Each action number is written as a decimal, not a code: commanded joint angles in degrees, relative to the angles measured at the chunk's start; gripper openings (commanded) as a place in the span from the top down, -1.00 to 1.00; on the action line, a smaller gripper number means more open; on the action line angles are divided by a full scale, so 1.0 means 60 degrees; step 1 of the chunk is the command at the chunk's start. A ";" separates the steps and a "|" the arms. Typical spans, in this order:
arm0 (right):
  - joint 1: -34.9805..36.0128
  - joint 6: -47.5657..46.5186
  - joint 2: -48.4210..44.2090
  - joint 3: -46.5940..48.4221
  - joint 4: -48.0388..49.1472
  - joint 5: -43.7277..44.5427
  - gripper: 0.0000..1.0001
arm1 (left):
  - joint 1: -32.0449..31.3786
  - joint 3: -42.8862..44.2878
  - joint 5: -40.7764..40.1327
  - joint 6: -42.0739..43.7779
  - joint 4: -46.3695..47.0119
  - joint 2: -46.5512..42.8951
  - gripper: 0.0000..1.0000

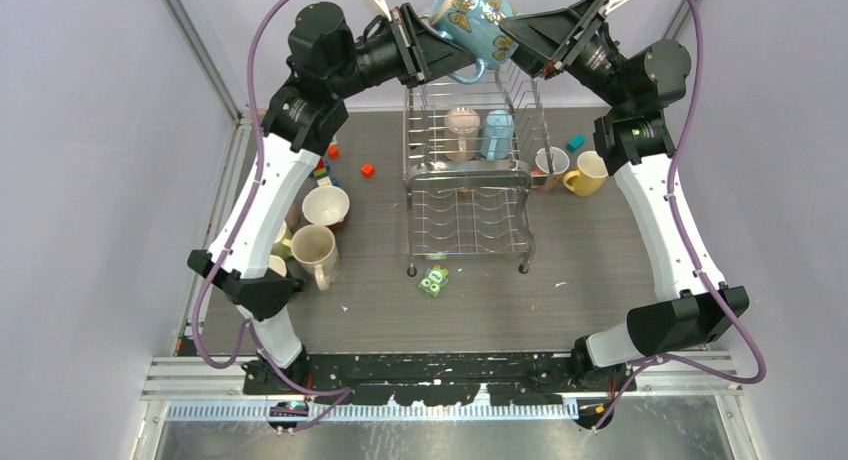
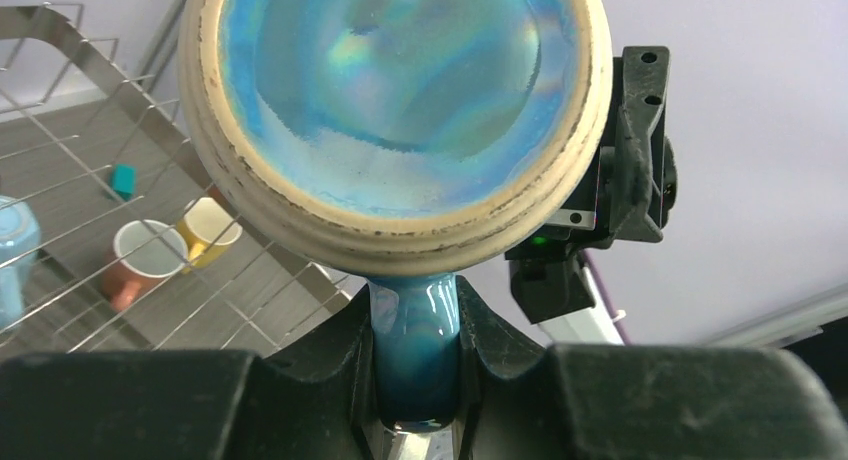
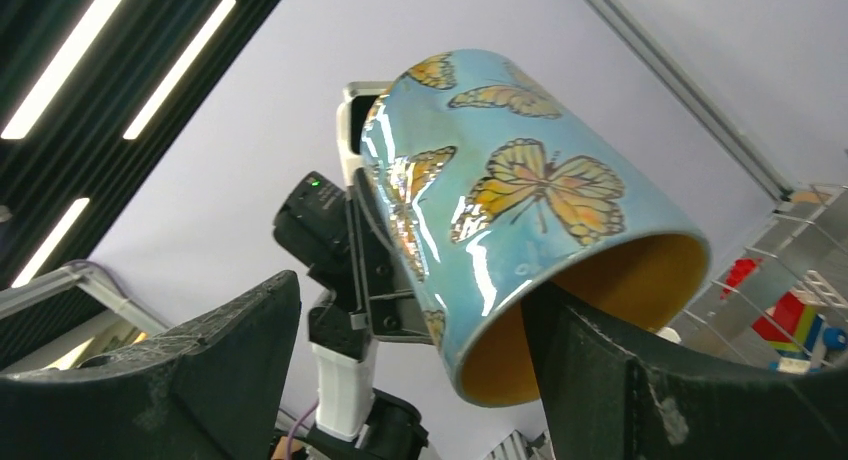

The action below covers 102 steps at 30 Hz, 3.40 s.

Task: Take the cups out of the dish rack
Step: Place the cup at the corner of the board.

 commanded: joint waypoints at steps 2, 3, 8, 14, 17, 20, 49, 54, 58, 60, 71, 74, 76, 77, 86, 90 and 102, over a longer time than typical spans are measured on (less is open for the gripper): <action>0.0034 0.1268 -0.0026 -0.0073 0.2090 -0.0337 -0.60 | 0.0102 0.0236 0.0724 -0.1115 0.2700 -0.0258 1.00; 0.0041 0.1354 -0.0013 -0.0074 0.2183 -0.0319 -0.54 | 0.0098 0.0146 0.0752 -0.1216 0.2820 -0.0267 1.00; 0.0104 0.1460 0.0031 -0.0102 0.2372 -0.0163 -0.38 | 0.0098 -0.0107 0.0948 -0.1809 0.3395 -0.0229 1.00; 0.0190 0.1559 0.0236 0.0067 0.2392 0.0029 -0.28 | 0.0098 -0.0645 0.1085 -0.2195 0.3893 -0.0323 1.00; 0.0219 0.1579 0.0260 0.0065 0.2418 0.0093 -0.19 | 0.0098 -0.0811 0.1101 -0.2196 0.3920 -0.0395 1.00; 0.0216 0.1565 0.0255 0.0023 0.2415 0.0118 0.06 | 0.0098 -0.0979 0.1074 -0.2186 0.3950 -0.0489 1.00; 0.0297 -0.2098 -0.0328 0.2379 -0.2104 0.2599 0.99 | 0.0098 -0.1989 0.0381 -0.0989 0.2715 -0.1430 -0.99; 0.0297 -0.3220 -0.0721 0.2788 -0.3860 0.3595 0.99 | 0.0099 -0.1908 0.0026 -0.0097 0.1694 -0.1712 -0.99; 0.0296 -0.4191 -0.1003 0.3092 -0.5123 0.4499 0.98 | 0.0098 -0.2217 -0.0280 0.0529 0.1166 -0.2208 -0.99; 0.0287 -0.4646 -0.1086 0.3291 -0.5816 0.5018 0.99 | 0.0098 -0.2480 -0.0377 0.0692 0.1093 -0.2539 -0.99; 0.0286 -0.6691 -0.0662 0.5079 -0.9595 0.9179 0.99 | 0.0025 -0.4210 -0.0970 0.1988 -0.0094 -0.4207 -0.99; 0.0128 -0.6968 -0.0294 0.5613 -1.0498 0.9866 0.99 | 0.0025 -0.4781 -0.1161 0.2287 -0.0408 -0.4712 -0.99; -0.0134 -0.6950 -0.0079 0.5684 -1.0995 0.9927 0.99 | 0.0010 -0.5291 -0.1191 0.2340 -0.0427 -0.5052 -0.99; -0.0387 -0.6896 -0.0010 0.5655 -1.1209 0.9914 0.99 | -0.0003 -0.5563 -0.1198 0.2360 -0.0404 -0.5250 -0.99; -0.2704 -0.6448 -0.0053 0.4397 -1.2315 0.9363 0.99 | -0.0018 -0.7023 -0.0883 0.2784 -0.0601 -0.6073 -0.99; -0.3011 -0.6492 -0.0170 0.3525 -1.2676 0.9450 0.99 | -0.0019 -0.7608 -0.0659 0.2793 -0.0477 -0.6269 -0.99; -0.4290 -0.6575 0.0004 0.0197 -1.2290 0.9031 0.99 | -0.0016 -0.8450 0.0117 0.2757 -0.0405 -0.6420 -0.99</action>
